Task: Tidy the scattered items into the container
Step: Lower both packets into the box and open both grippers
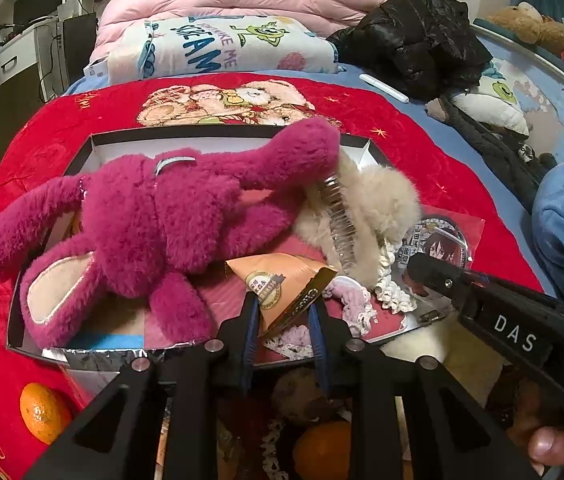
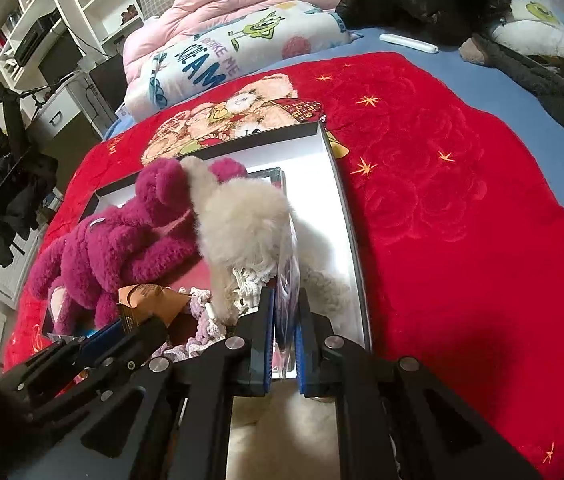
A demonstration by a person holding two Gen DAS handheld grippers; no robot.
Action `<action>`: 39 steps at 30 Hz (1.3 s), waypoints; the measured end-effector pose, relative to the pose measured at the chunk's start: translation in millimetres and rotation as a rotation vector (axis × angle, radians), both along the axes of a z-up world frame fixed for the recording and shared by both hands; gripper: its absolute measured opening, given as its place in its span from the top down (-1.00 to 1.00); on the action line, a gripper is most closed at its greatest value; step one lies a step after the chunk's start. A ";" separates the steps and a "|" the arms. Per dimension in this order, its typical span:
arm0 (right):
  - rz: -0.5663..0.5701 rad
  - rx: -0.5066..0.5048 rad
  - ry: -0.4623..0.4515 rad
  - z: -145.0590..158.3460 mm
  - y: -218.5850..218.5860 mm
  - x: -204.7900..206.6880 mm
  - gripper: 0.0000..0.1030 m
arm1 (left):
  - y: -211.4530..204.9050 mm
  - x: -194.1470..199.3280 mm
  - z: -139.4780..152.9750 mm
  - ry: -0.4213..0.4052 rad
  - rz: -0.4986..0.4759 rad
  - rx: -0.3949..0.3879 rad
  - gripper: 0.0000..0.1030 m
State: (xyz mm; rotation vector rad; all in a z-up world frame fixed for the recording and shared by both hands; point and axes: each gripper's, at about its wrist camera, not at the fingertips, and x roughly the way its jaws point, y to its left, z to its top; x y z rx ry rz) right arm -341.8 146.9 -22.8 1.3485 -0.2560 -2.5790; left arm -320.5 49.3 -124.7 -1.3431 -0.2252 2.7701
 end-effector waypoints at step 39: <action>0.009 -0.294 -0.028 21.2 30.8 -2.5 -1.00 | 0.7 -1.4 19.0 0.006 0.007 0.019 -1.00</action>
